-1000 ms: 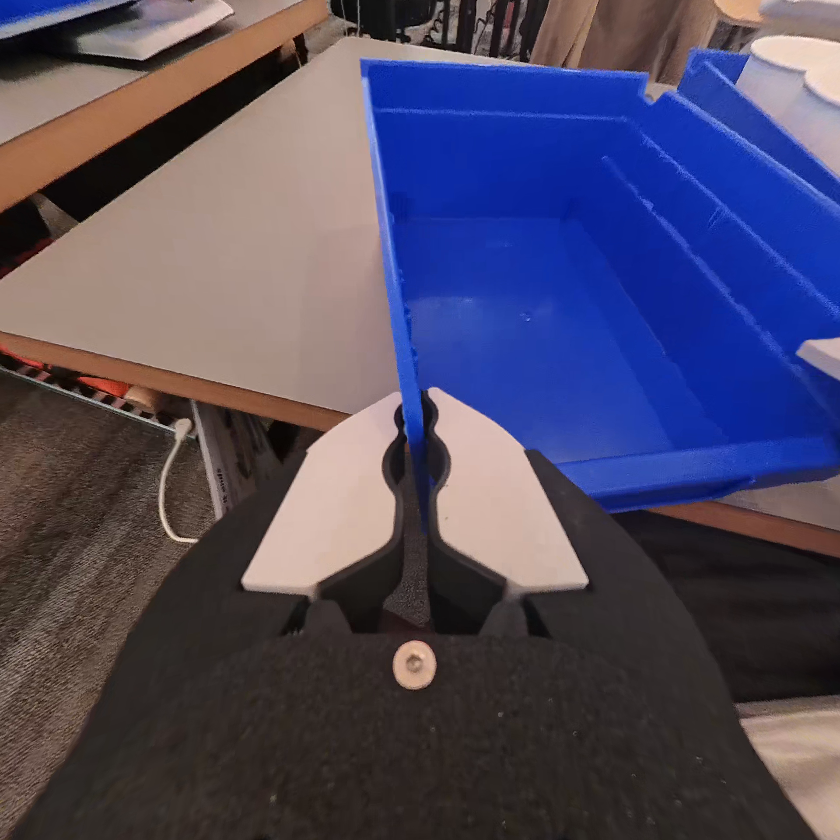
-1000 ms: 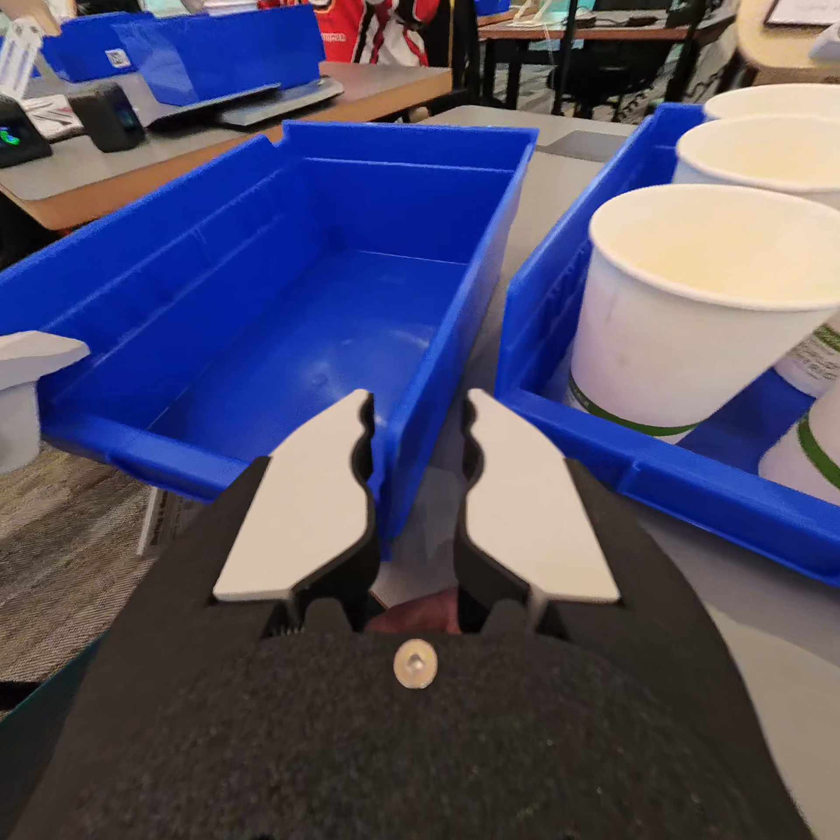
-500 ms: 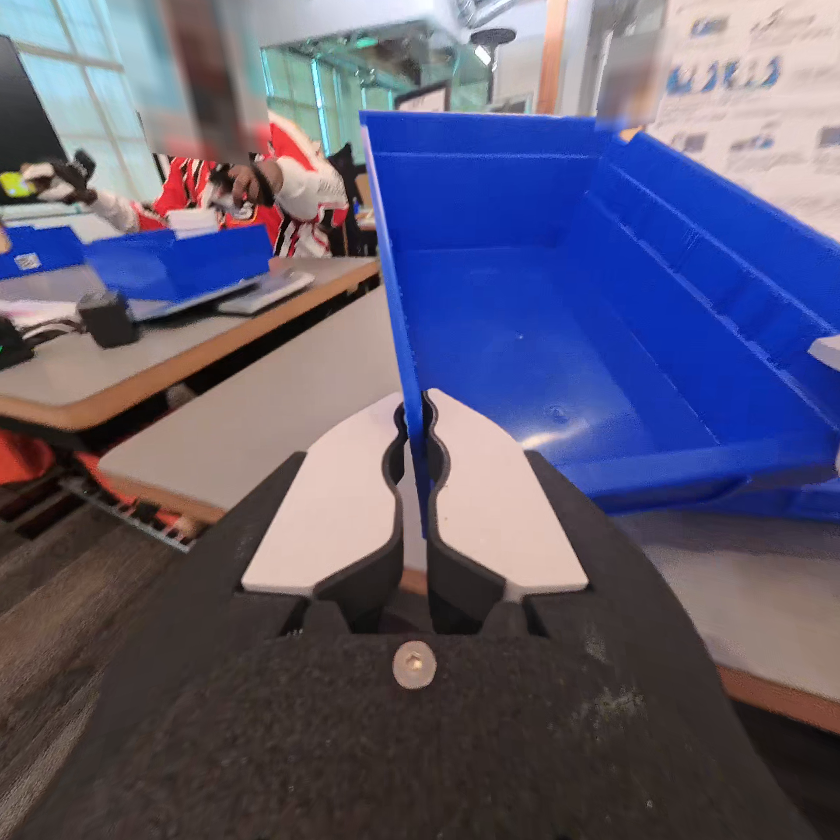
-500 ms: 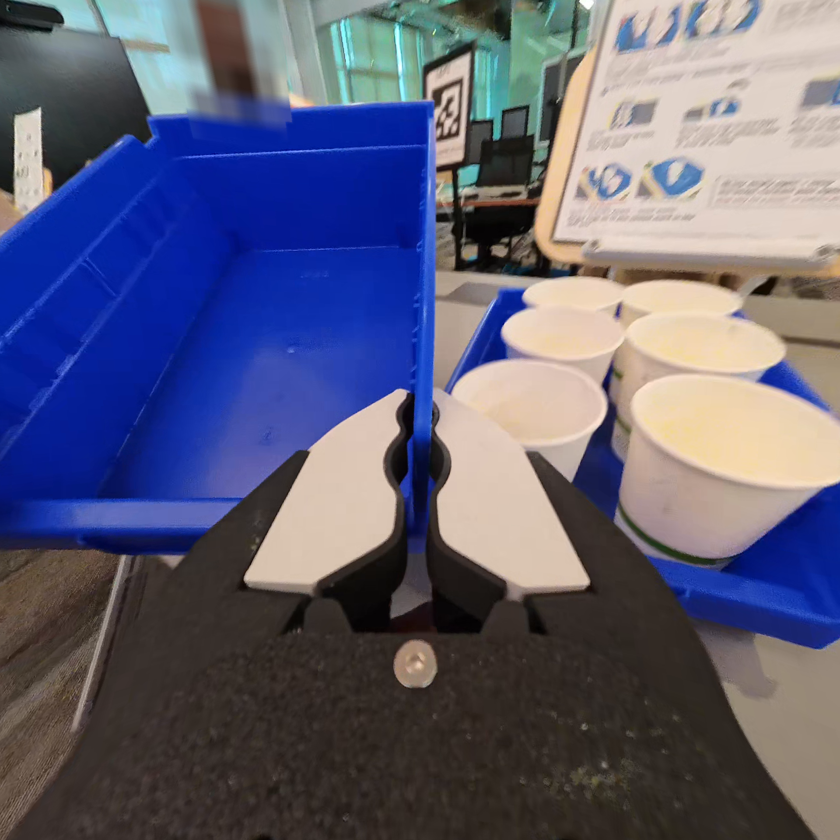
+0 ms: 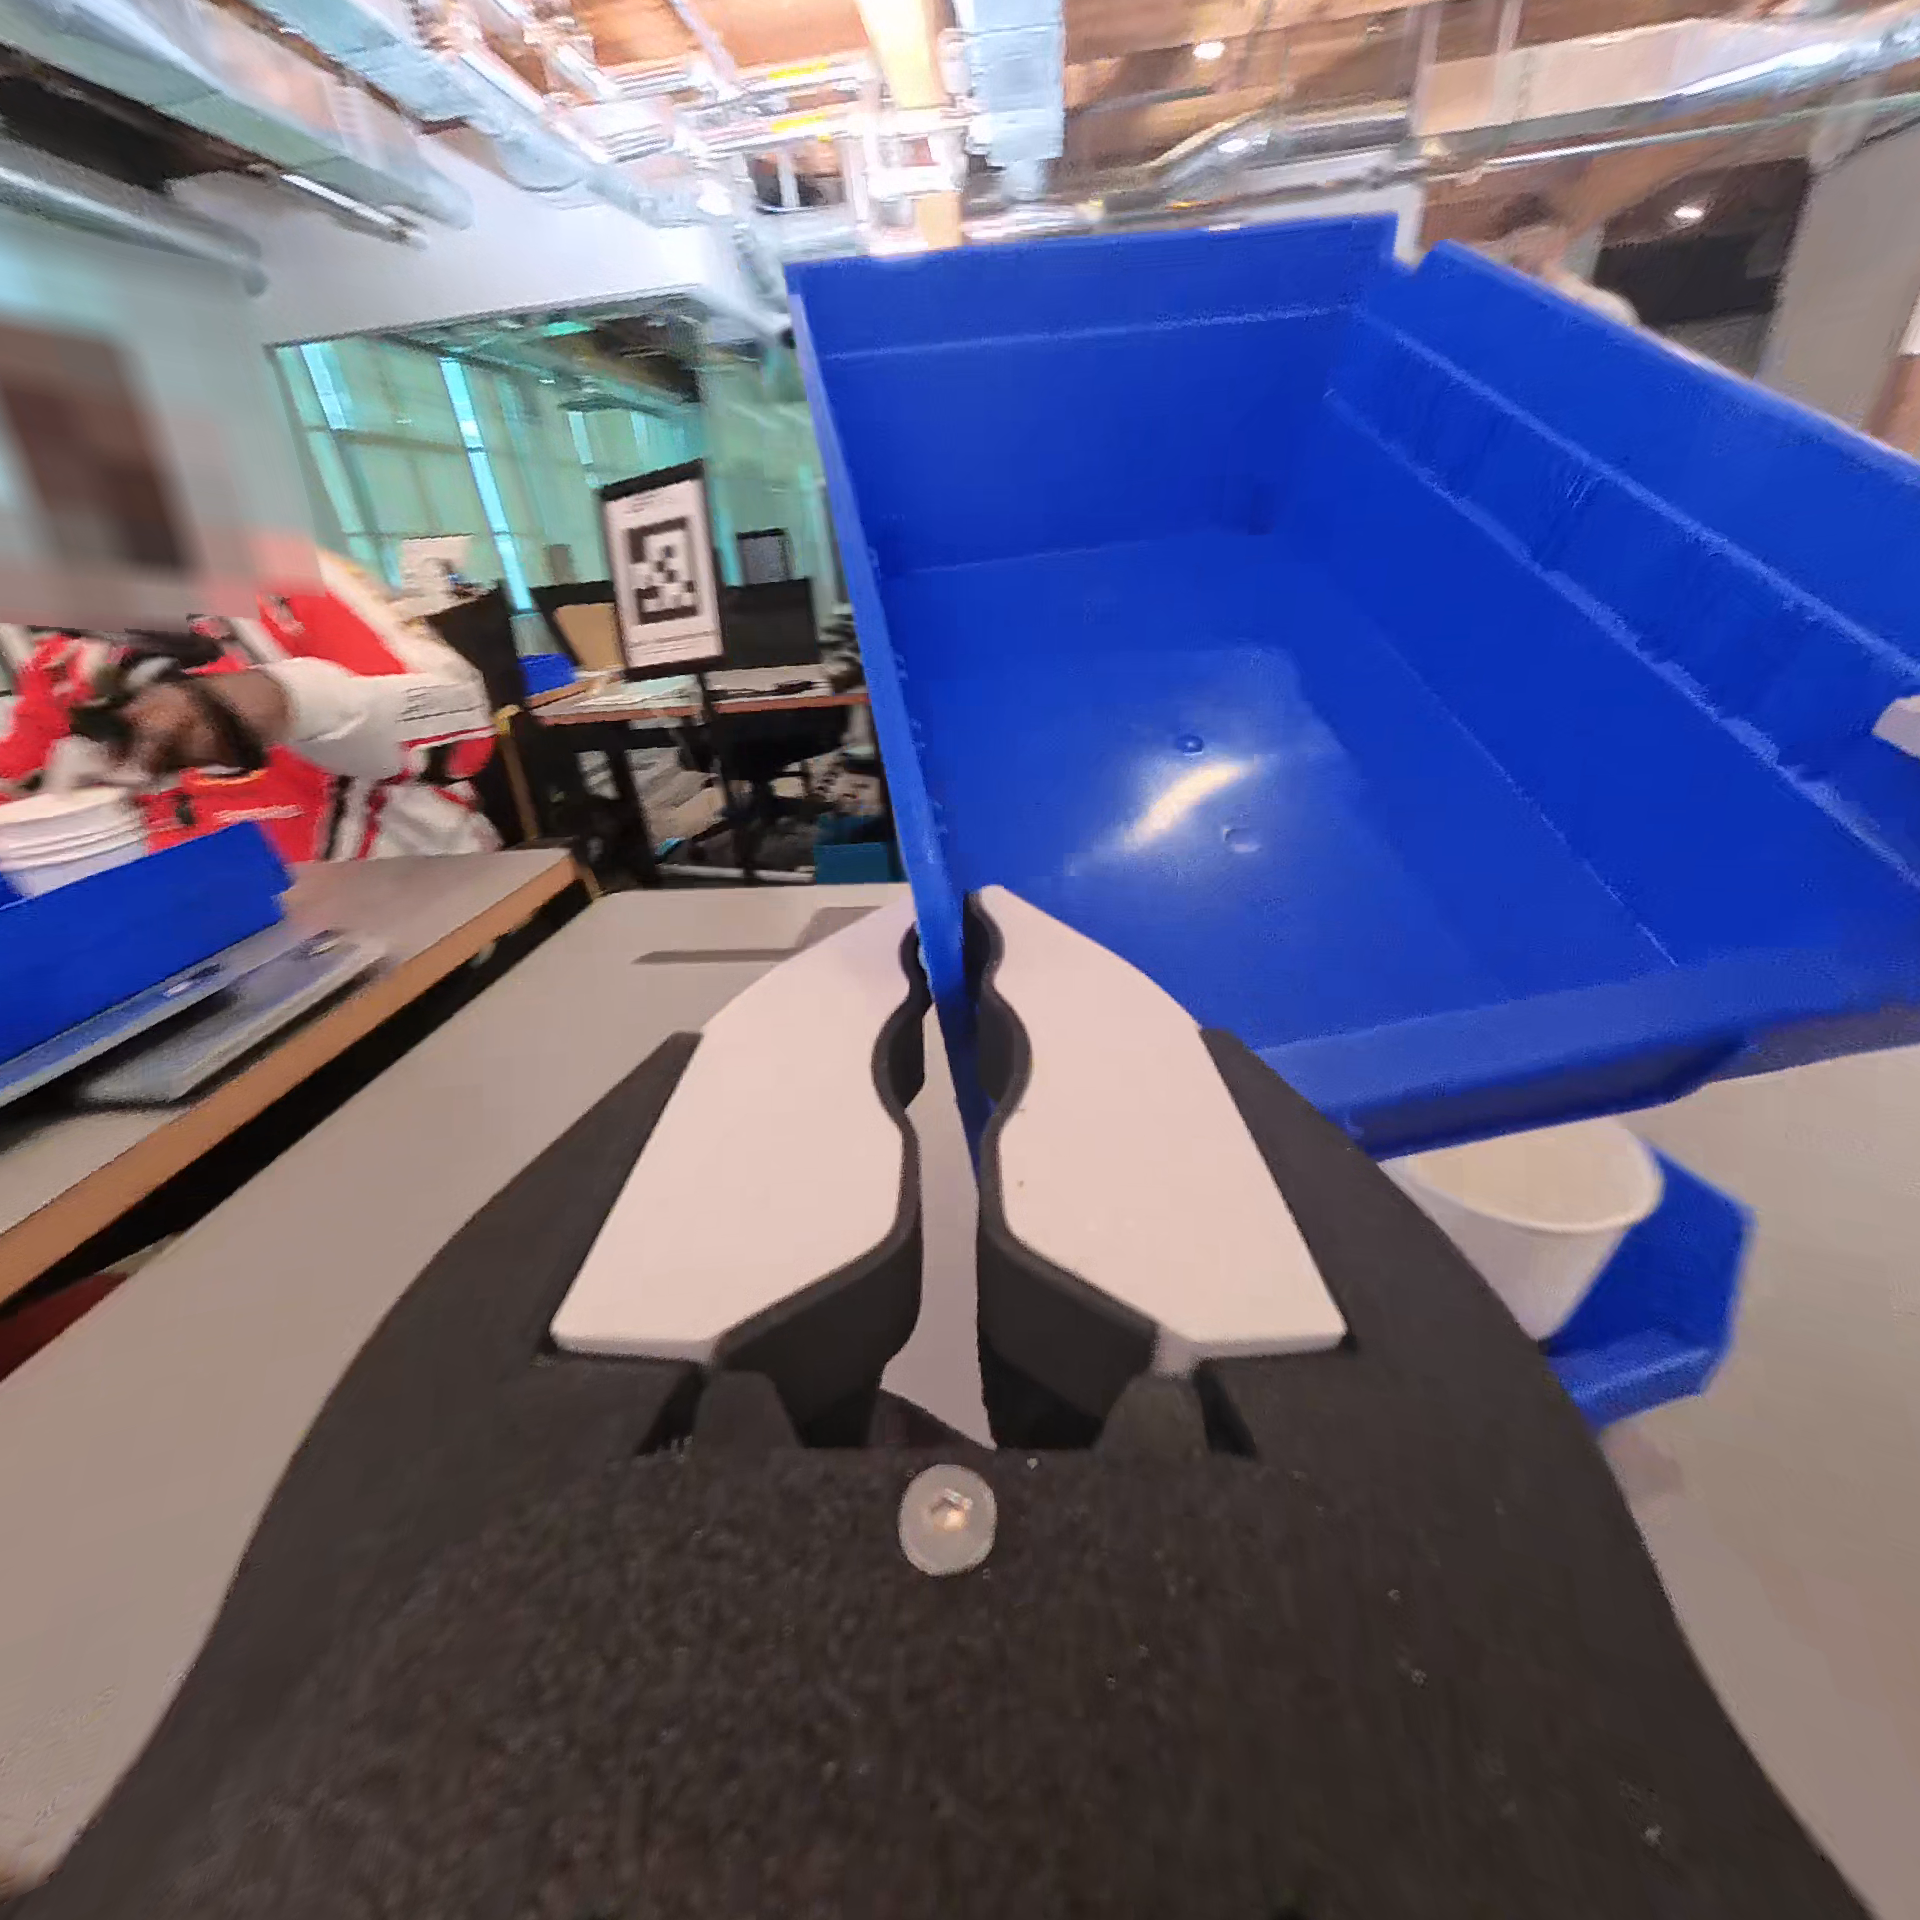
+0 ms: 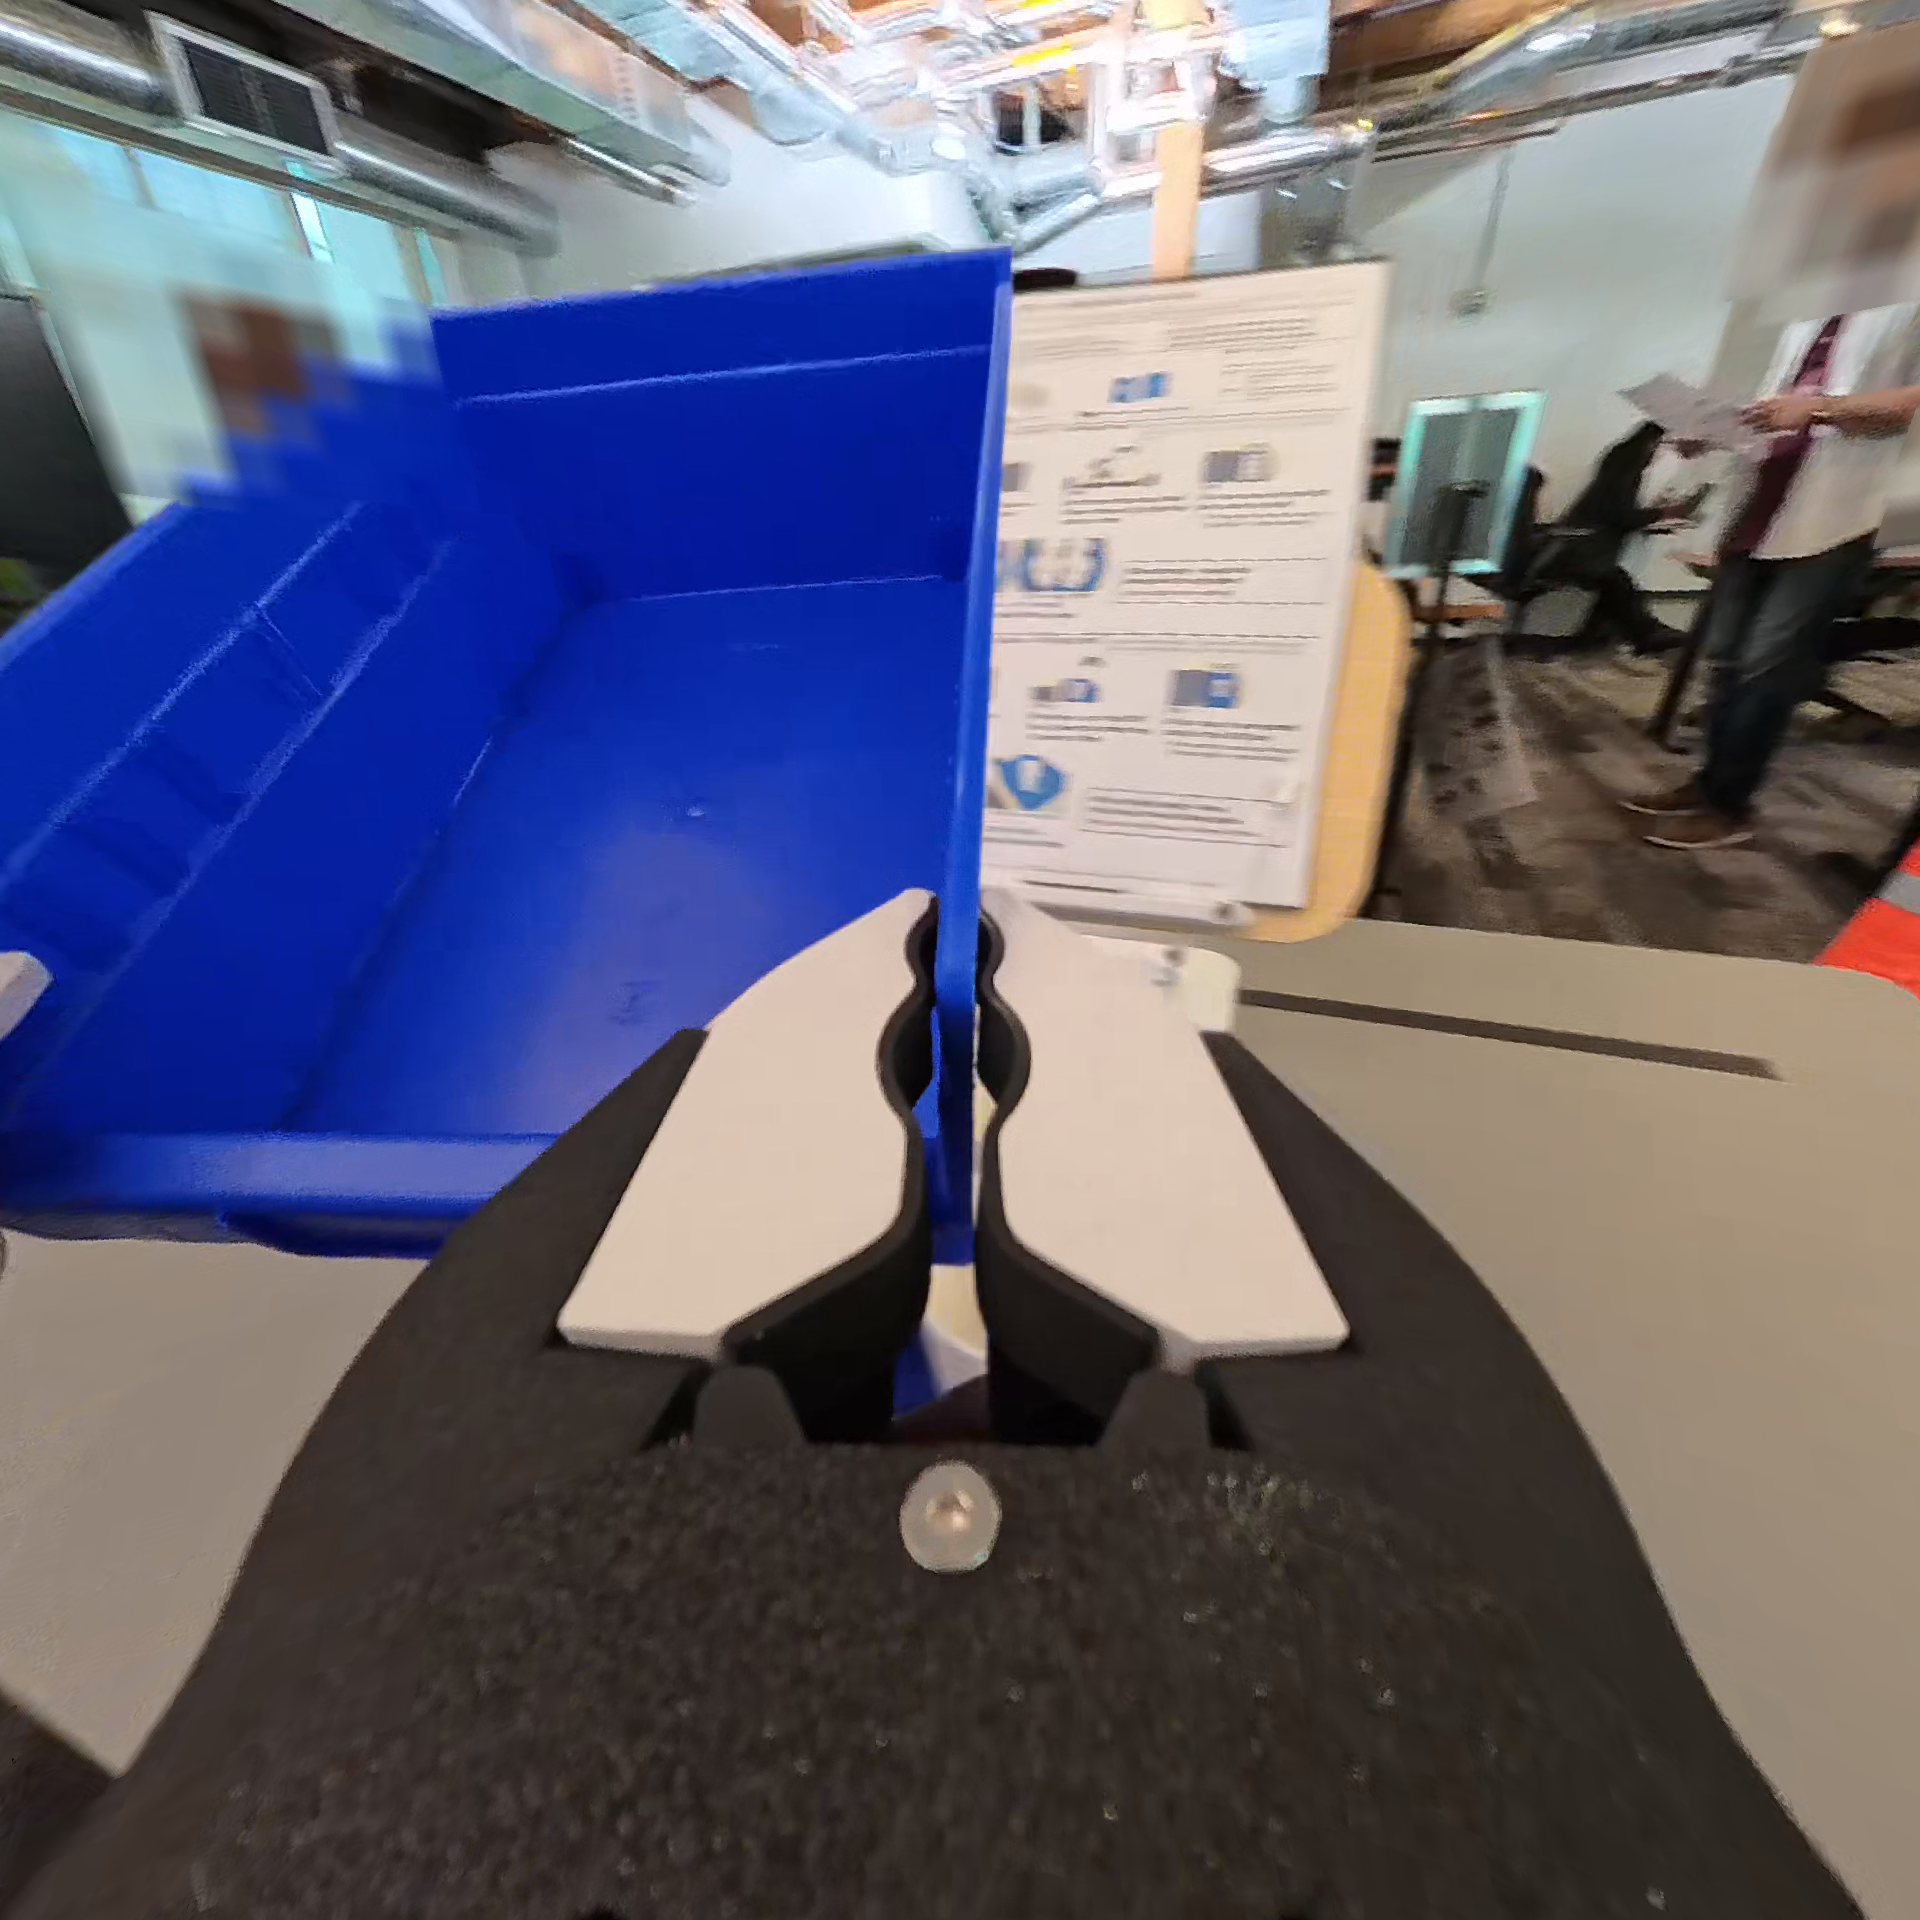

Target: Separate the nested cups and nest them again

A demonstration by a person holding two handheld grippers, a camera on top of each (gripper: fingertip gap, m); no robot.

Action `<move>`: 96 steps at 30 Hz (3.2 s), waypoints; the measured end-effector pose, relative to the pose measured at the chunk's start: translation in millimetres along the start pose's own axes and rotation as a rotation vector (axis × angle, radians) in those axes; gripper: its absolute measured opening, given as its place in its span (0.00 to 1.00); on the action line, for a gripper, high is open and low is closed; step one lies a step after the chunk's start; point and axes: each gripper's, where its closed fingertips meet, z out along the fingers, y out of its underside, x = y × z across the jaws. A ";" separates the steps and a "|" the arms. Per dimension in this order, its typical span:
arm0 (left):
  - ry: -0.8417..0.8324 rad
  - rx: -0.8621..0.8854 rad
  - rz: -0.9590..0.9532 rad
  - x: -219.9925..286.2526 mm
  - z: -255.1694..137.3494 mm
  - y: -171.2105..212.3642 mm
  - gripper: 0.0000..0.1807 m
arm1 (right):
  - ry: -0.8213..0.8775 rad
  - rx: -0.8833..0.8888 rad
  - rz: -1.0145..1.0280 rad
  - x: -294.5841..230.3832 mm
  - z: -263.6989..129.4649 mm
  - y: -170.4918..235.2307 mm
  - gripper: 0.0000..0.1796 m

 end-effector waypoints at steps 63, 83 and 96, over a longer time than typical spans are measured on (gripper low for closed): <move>0.100 -0.511 -0.031 74.2 39.0 213.9 0.05 | 0.000 -0.467 0.065 67.2 34.7 226.2 0.02; 0.103 -0.457 -0.068 -196.4 117.8 209.9 0.01 | 0.137 -0.350 -0.022 -180.3 136.2 208.4 0.02; 0.157 -0.501 -0.100 -217.3 124.5 244.0 0.02 | -0.008 -0.456 -0.008 -202.7 137.9 243.7 0.05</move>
